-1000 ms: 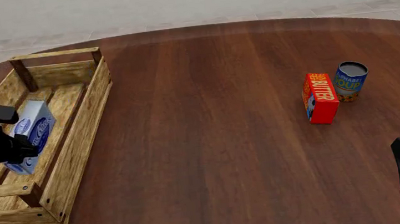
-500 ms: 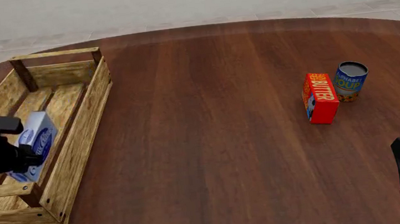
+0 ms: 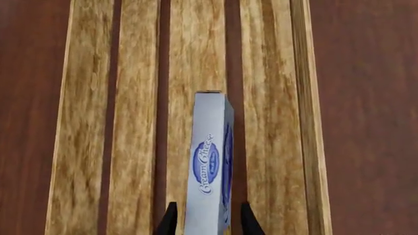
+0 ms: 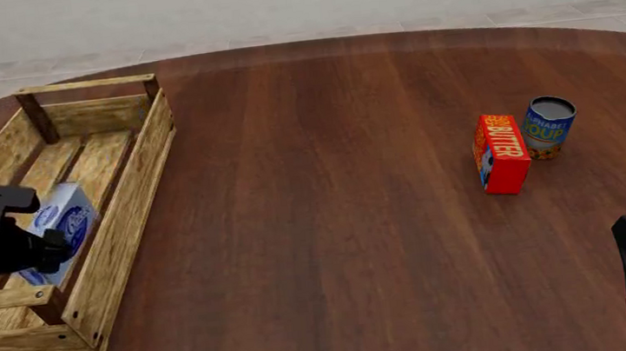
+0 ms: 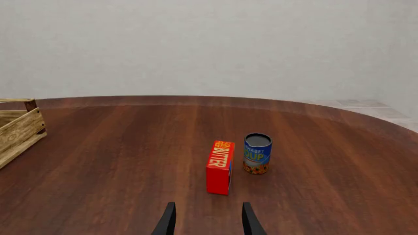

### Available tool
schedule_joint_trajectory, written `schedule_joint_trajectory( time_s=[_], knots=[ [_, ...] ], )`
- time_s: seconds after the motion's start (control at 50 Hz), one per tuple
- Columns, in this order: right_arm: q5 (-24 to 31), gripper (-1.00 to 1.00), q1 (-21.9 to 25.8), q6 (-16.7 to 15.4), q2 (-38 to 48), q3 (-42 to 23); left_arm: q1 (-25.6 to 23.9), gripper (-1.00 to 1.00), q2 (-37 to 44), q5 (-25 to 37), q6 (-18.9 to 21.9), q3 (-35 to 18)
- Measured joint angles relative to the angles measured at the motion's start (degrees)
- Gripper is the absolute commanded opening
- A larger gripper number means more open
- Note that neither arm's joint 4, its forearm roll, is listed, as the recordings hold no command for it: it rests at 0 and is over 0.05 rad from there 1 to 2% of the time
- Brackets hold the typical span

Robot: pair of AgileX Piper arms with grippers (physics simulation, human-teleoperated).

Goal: Pick up the cream cheese and put it in the tray.

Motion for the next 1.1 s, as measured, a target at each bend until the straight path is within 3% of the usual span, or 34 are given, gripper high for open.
schedule_joint_trajectory(
  time_s=[0.8,1.1],
  knots=[
    [0.00,1.00,0.00,-0.01,0.00,0.00,-0.18,1.00,-3.31,2.50,2.36,-0.99],
    [0.00,1.00,0.00,-0.01,0.00,0.00,-1.44,1.00,-5.94,4.68,1.38,-1.61]
  ],
)
